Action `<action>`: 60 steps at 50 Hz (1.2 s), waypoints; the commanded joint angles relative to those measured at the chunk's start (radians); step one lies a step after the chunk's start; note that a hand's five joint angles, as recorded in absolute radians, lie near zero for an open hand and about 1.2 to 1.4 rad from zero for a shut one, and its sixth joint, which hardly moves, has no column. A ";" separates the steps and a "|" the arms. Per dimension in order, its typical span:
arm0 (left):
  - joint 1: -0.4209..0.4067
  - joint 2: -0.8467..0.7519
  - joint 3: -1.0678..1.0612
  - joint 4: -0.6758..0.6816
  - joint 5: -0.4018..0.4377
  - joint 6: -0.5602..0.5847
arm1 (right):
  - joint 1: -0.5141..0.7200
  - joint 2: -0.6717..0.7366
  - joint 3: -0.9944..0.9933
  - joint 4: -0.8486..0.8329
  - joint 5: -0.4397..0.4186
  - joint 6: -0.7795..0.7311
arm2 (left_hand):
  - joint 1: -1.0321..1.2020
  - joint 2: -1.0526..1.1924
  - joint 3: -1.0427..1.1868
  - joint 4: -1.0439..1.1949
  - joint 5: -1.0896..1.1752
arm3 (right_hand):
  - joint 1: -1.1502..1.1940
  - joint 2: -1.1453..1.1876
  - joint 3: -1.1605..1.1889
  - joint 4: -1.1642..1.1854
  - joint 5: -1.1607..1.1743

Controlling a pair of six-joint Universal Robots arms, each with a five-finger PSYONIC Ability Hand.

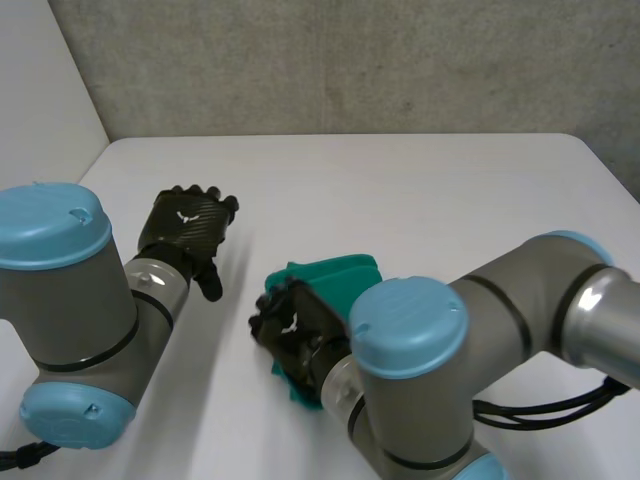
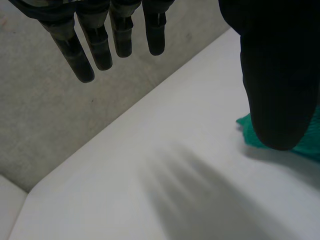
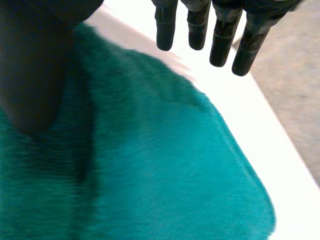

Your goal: Fold the towel.

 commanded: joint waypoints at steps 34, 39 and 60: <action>-0.215 -0.269 0.083 -0.128 -0.073 -0.177 | -0.351 0.024 0.030 0.142 -0.112 0.483 | -0.070 -0.048 -0.066 -0.047 -0.037 | -0.028 -0.048 -0.046 -0.060 -0.076; -0.207 -0.243 0.078 -0.130 -0.072 -0.122 | -0.349 0.004 0.026 0.142 -0.111 0.482 | -0.079 -0.056 -0.075 -0.055 -0.046 | -0.028 -0.048 -0.046 -0.060 -0.076; 0.150 0.262 0.176 -0.254 0.192 -0.266 | -0.524 -0.535 0.015 0.073 0.149 0.457 | -0.079 -0.056 -0.075 -0.055 -0.046 | -0.028 -0.048 -0.046 -0.060 -0.076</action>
